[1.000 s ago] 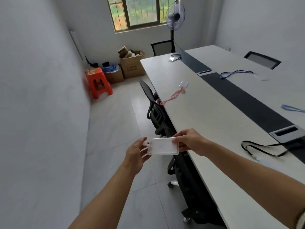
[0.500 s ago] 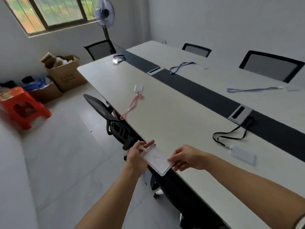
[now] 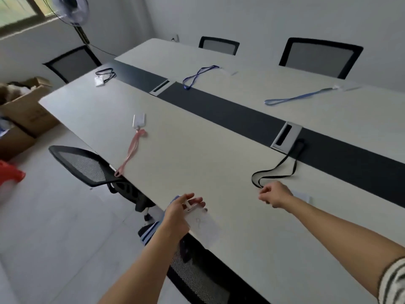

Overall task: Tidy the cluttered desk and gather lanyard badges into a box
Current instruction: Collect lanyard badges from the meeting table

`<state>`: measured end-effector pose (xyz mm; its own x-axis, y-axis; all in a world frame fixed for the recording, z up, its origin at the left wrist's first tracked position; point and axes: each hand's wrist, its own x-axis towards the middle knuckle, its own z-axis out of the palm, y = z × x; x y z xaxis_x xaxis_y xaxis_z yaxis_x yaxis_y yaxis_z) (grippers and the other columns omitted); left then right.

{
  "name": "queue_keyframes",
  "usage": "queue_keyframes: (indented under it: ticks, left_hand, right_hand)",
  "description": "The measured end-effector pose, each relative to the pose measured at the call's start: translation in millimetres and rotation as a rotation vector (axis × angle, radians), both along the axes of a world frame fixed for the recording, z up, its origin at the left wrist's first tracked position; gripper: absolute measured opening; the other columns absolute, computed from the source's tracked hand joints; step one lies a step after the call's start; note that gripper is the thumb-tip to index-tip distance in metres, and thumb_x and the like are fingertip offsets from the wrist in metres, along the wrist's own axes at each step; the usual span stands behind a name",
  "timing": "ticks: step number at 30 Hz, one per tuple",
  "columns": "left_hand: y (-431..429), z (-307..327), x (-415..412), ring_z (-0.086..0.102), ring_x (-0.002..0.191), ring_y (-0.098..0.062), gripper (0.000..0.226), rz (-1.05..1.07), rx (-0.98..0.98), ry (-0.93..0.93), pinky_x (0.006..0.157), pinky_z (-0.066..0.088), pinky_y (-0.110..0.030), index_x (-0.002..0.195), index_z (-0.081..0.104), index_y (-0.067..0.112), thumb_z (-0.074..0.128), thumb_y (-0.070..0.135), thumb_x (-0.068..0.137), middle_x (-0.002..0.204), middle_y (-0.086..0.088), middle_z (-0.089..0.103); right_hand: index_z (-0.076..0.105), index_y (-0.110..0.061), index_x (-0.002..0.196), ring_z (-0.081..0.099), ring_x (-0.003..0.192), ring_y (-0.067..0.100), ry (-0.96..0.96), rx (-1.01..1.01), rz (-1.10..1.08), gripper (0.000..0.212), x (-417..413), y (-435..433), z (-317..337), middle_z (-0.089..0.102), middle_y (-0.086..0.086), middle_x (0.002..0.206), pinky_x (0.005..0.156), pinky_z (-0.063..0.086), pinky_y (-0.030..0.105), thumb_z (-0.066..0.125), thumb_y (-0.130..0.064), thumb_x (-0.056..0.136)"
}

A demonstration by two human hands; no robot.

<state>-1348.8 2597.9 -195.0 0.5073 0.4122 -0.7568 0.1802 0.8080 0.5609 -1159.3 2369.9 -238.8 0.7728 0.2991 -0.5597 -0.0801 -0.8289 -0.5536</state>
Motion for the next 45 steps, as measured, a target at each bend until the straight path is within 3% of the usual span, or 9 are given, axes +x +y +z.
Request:
queue_keyframes:
  ticks: [5,9,16,20,23,26,33,39,45]
  left_hand:
    - [-11.7,-15.6,16.1,0.060,0.067,-0.034,0.021,-0.023,-0.046,0.076,0.071,0.050,-0.046,0.094,0.055,0.001,0.043,0.017,0.098,0.076,-0.023,0.064]
    - [-23.1,-27.2,20.5,0.062,0.068,-0.034,0.020,-0.067,-0.078,0.099,0.073,0.051,-0.046,0.094,0.057,0.000,0.049,0.019,0.096,0.076,-0.022,0.065]
    - [-34.4,-25.9,32.6,0.063,0.071,-0.034,0.023,-0.115,-0.051,0.103,0.075,0.051,-0.046,0.085,0.063,-0.002,0.056,0.019,0.091,0.080,-0.022,0.067]
    - [-30.0,-16.9,23.6,0.062,0.072,-0.034,0.024,-0.118,-0.041,0.067,0.076,0.051,-0.046,0.087,0.063,-0.002,0.055,0.019,0.093,0.080,-0.021,0.066]
    - [-22.0,-13.9,3.7,0.063,0.071,-0.034,0.024,-0.107,-0.031,0.049,0.076,0.051,-0.046,0.088,0.062,-0.003,0.054,0.019,0.094,0.079,-0.021,0.067]
    - [-12.2,-13.6,-21.2,0.063,0.072,-0.035,0.024,-0.103,-0.020,0.059,0.075,0.052,-0.047,0.090,0.062,-0.003,0.054,0.019,0.094,0.081,-0.022,0.067]
    - [29.7,-2.9,-92.7,0.065,0.071,-0.035,0.026,-0.126,0.018,0.010,0.068,0.056,-0.044,0.086,0.064,-0.002,0.054,0.021,0.094,0.080,-0.021,0.067]
    - [80.0,8.8,-174.8,0.069,0.075,-0.035,0.034,-0.122,0.111,0.006,0.068,0.057,-0.041,0.086,0.069,-0.001,0.052,0.026,0.096,0.086,-0.021,0.070]
    - [125.1,32.3,-247.1,0.068,0.074,-0.038,0.035,-0.020,0.128,-0.006,0.067,0.057,-0.045,0.088,0.070,-0.004,0.052,0.025,0.093,0.087,-0.024,0.068]
  right_hand:
    - [0.048,-0.028,0.133,0.041,0.124,0.031,-0.193,-0.452,0.087,0.051,59.3,-43.0,-40.6,0.046,0.009,0.137,0.093,0.043,0.039,0.058,-0.044,0.085]
    - [0.045,-0.020,0.125,0.046,0.118,0.032,-0.094,-0.603,0.101,0.064,72.3,-64.1,-58.9,0.045,0.011,0.129,0.088,0.044,0.037,0.063,-0.055,0.076]
    - [0.058,-0.014,0.121,0.058,0.111,0.029,-0.096,-0.527,0.032,0.037,72.0,-70.8,-59.2,0.059,0.011,0.123,0.086,0.049,0.033,0.060,-0.031,0.088]
    - [0.041,-0.017,0.126,0.045,0.116,0.033,-0.118,-0.518,-0.055,0.065,50.1,-60.0,-58.9,0.042,0.013,0.128,0.083,0.041,0.036,0.066,-0.049,0.076]
    - [0.040,-0.010,0.124,0.053,0.115,0.035,-0.026,-0.460,-0.176,0.075,38.8,-56.7,-59.4,0.053,0.016,0.128,0.084,0.043,0.036,0.074,-0.050,0.071]
    - [0.052,-0.013,0.124,0.060,0.109,0.031,-0.008,-0.484,-0.099,0.057,18.8,-46.8,-58.1,0.062,0.012,0.122,0.080,0.044,0.031,0.070,-0.043,0.079]
    - [0.052,-0.011,0.130,0.056,0.112,0.033,-0.046,-0.155,-0.008,0.041,-44.6,43.3,-14.9,0.057,0.015,0.129,0.089,0.046,0.036,0.042,-0.012,0.090]
    - [0.069,-0.004,0.094,0.060,0.071,0.021,0.021,0.292,-0.021,0.010,-107.4,127.5,60.1,0.067,0.013,0.086,0.059,0.048,0.027,0.069,-0.009,0.085]
    - [0.069,-0.008,0.092,0.043,0.046,0.014,0.030,0.354,0.253,0.015,-186.7,224.7,129.1,0.055,0.005,0.067,0.039,0.026,0.019,0.064,-0.022,0.092]
